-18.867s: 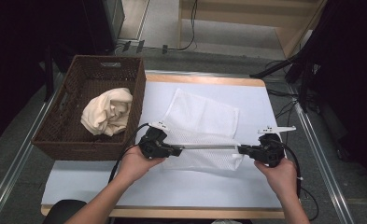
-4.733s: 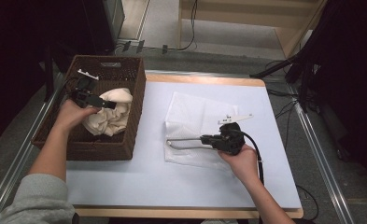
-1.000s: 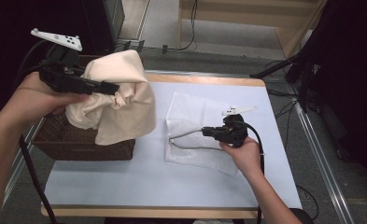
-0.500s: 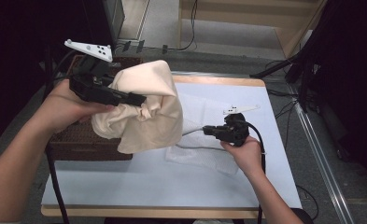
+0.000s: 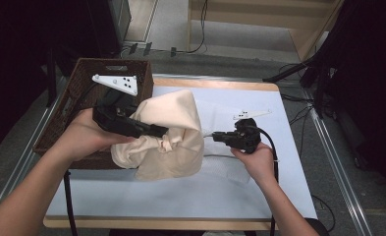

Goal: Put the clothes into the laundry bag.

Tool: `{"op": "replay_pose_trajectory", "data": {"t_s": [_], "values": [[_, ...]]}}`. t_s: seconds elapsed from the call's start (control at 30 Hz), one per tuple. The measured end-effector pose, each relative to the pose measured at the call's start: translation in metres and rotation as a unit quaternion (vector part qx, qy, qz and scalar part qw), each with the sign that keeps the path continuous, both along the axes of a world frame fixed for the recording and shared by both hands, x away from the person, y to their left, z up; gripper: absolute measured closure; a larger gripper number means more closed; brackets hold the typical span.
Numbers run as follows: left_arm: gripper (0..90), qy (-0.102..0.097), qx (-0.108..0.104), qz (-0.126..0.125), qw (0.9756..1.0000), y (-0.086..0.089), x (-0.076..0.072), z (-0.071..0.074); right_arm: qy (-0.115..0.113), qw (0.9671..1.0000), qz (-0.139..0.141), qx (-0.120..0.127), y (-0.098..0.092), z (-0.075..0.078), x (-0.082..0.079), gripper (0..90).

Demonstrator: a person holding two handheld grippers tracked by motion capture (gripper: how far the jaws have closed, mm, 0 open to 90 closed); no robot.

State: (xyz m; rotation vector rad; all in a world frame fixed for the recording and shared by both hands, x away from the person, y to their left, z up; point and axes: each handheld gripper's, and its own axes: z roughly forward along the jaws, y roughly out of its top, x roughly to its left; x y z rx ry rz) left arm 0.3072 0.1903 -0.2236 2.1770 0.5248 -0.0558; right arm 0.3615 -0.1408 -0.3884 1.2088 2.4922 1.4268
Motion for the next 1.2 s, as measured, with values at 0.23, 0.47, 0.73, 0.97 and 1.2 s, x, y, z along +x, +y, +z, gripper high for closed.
{"op": "replay_pose_trajectory", "data": {"t_s": [0.23,0.47,0.73,0.97,1.2], "values": [[62.5,0.006,0.009,-0.008,0.9999,-0.011,-0.004,-0.028,-0.001,1.0000,-0.004,-0.007,0.001,0.002,-0.001,87.8],[62.5,0.009,0.024,-0.013,0.9996,-0.025,-0.007,-0.056,-0.001,1.0000,-0.008,-0.003,0.000,0.003,-0.001,87.7],[62.4,0.020,0.022,-0.020,0.9994,-0.035,-0.008,-0.085,-0.001,0.9999,-0.011,0.000,0.000,0.004,0.000,87.7],[62.4,0.022,0.022,-0.020,0.9993,-0.045,-0.010,-0.108,-0.003,0.9999,-0.012,0.002,0.000,0.006,-0.001,87.7],[62.3,0.015,0.035,-0.018,0.9991,-0.057,-0.014,-0.127,-0.008,0.9999,-0.011,0.006,0.001,0.011,-0.003,87.8]]}}
